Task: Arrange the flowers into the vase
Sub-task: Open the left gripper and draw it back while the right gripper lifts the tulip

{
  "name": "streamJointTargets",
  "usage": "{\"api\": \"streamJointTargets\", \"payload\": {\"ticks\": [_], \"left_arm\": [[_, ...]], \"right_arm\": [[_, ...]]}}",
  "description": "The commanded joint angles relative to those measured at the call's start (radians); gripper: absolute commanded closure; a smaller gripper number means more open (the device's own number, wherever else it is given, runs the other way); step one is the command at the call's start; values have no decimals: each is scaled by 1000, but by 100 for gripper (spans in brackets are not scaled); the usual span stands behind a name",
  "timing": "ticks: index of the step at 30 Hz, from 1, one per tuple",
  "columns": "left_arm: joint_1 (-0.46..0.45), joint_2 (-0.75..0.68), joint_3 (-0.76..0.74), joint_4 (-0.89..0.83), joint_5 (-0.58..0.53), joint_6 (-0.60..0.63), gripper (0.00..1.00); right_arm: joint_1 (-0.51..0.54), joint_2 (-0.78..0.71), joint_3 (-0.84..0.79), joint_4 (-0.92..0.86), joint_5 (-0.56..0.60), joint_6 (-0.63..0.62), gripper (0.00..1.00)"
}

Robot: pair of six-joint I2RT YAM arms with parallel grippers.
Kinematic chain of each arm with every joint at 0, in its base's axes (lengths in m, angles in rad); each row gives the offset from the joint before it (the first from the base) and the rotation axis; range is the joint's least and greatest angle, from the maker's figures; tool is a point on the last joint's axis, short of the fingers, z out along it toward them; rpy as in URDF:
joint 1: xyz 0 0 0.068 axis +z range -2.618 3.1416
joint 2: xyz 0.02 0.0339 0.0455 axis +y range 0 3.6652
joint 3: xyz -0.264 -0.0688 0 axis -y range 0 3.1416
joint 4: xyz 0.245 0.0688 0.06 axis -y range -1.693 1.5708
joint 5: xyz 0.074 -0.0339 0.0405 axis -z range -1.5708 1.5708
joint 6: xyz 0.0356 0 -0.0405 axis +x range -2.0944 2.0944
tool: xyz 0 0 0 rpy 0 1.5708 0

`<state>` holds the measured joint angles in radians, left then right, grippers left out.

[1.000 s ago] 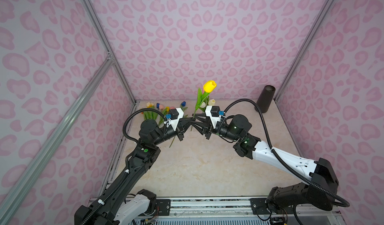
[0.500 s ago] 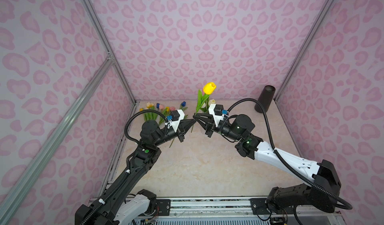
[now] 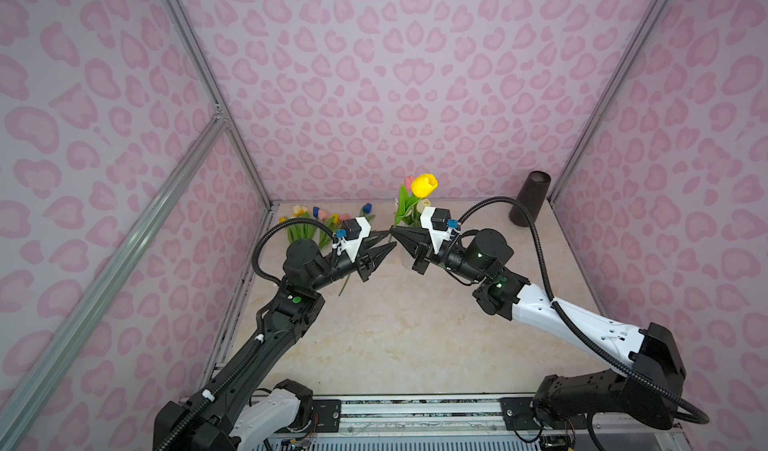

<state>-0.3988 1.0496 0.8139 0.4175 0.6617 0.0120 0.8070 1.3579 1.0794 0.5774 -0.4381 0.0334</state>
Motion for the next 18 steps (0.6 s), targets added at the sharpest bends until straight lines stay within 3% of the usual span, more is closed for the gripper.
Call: {"api": "streamJointTargets", "payload": {"ticks": [1, 10, 18], "left_arm": [[2, 2, -4, 30, -49, 20, 16], [2, -19, -84, 86, -141, 38, 14], [3, -37, -105, 95, -174, 39, 14]], "right_arm": [[-42, -43, -17, 48, 0, 46, 100], [-196, -178, -112, -52, 137, 8, 100], [-385, -181, -153, -53, 165, 57, 100]]}}
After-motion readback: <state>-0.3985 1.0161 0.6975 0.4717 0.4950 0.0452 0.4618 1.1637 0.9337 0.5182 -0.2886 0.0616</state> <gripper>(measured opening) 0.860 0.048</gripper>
